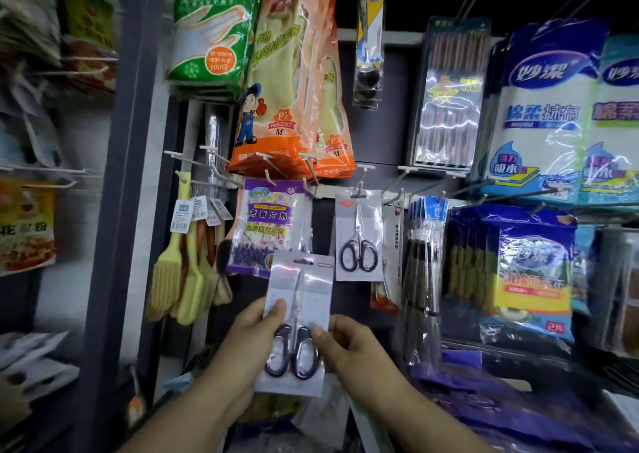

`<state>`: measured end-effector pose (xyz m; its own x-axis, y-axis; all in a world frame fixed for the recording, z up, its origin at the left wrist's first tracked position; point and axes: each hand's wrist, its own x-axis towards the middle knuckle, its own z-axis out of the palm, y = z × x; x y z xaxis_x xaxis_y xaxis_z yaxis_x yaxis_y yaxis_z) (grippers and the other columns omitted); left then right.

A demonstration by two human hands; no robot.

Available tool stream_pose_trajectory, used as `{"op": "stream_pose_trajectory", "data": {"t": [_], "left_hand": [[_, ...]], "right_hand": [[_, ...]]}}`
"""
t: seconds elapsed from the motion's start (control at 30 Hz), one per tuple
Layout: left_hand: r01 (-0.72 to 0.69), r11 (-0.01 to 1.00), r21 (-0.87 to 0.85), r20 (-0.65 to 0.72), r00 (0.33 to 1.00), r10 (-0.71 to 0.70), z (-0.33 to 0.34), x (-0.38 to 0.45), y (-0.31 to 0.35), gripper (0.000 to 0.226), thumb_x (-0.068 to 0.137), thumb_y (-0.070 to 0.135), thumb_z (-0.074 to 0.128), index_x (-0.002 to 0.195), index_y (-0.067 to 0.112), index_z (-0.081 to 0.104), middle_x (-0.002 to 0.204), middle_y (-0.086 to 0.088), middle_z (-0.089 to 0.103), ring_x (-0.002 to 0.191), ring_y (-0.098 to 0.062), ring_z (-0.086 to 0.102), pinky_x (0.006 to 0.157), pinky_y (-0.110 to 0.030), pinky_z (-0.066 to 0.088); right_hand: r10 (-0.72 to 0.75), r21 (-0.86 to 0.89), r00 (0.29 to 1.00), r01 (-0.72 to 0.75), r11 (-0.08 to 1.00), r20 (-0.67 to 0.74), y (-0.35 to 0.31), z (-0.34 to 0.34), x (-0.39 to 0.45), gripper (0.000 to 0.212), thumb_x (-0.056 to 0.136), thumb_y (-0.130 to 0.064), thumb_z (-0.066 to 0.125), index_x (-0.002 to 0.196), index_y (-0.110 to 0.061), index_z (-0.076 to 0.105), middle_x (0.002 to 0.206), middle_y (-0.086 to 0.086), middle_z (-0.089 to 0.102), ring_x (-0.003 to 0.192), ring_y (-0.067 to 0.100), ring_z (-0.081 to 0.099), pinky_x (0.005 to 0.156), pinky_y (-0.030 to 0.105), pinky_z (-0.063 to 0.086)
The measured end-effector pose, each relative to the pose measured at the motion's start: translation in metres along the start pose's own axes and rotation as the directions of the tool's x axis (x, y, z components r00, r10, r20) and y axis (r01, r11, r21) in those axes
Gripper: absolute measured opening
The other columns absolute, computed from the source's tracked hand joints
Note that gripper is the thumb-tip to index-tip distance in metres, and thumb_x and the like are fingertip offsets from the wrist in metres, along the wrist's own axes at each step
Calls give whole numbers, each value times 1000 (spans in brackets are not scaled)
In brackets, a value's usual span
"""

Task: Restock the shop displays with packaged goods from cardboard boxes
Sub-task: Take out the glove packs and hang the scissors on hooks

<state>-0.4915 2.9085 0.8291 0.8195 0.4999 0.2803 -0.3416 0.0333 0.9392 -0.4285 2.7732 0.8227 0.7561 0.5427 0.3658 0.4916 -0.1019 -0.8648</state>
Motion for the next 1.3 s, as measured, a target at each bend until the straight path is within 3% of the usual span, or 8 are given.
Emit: {"op": "stream_pose_trajectory", "data": {"t": [0.2, 0.33, 0.53, 0.7, 0.9, 1.07, 1.2, 1.3], "left_hand": [[-62, 995, 74, -18, 998, 63, 1, 4, 7, 14, 98, 18, 50, 90, 13, 61, 81, -7, 64, 68, -18, 58, 60, -30, 49], [-40, 996, 85, -73, 996, 46, -15, 8, 8, 16, 97, 10, 50, 84, 13, 59, 76, -5, 56, 55, -17, 47, 54, -25, 36], [-5, 998, 68, -75, 997, 10, -27, 2, 9, 17, 95, 3, 50, 83, 9, 59, 77, -9, 58, 54, -20, 49, 53, -25, 39], [-4, 999, 47, -89, 996, 8, -34, 0, 9, 17, 95, 1, 50, 82, 7, 59, 76, -11, 57, 52, -19, 49, 35, -16, 41], [0, 997, 73, -59, 998, 4, -40, -4, 11, 13, 96, 4, 50, 88, 6, 60, 75, -10, 60, 52, -15, 52, 39, -18, 44], [1, 997, 75, -50, 999, 2, -45, -9, 10, 12, 95, 4, 50, 88, 6, 60, 74, -11, 61, 53, -17, 52, 48, -25, 43], [0, 997, 78, -53, 999, 5, -50, -11, 10, 13, 95, 4, 50, 87, 5, 60, 75, -11, 61, 54, -19, 52, 49, -26, 44], [-7, 996, 89, -58, 998, 12, -53, -12, 10, 14, 95, 4, 50, 87, 5, 60, 75, -11, 61, 54, -19, 52, 48, -25, 43]], "right_hand": [[-47, 10, 985, 49, 999, -166, -23, -24, 4, 11, 96, -17, 55, 94, -11, 64, 72, -5, 72, 66, 4, 67, 61, 22, 55], [-62, -47, 957, 51, 998, -284, -51, -56, 25, 18, 97, -24, 54, 86, -13, 61, 72, -1, 68, 65, 13, 64, 64, 30, 54], [-21, 40, 954, 35, 999, -300, -83, -70, 53, 22, 98, -20, 52, 83, -9, 63, 84, 9, 69, 77, 22, 65, 83, 43, 55], [13, 40, 944, 0, 999, -330, -87, -71, 59, 26, 98, -21, 52, 92, 2, 63, 82, 15, 62, 71, 24, 56, 67, 39, 52], [11, -49, 916, -34, 998, -400, -87, -67, 63, 43, 94, -30, 57, 98, 13, 59, 79, 11, 56, 72, 19, 50, 70, 31, 42], [-28, -59, 898, 2, 998, -439, -79, -61, 63, 28, 96, -25, 56, 70, -15, 59, 70, 2, 63, 65, 17, 56, 70, 33, 48], [-33, -56, 883, 8, 998, -468, -75, -59, 66, 24, 94, -27, 57, 76, -13, 64, 87, 12, 72, 87, 30, 68, 88, 45, 54], [-38, -71, 872, 4, 997, -488, -75, -57, 68, 31, 95, -28, 56, 91, 1, 65, 93, 20, 71, 84, 31, 67, 87, 47, 54]]}}
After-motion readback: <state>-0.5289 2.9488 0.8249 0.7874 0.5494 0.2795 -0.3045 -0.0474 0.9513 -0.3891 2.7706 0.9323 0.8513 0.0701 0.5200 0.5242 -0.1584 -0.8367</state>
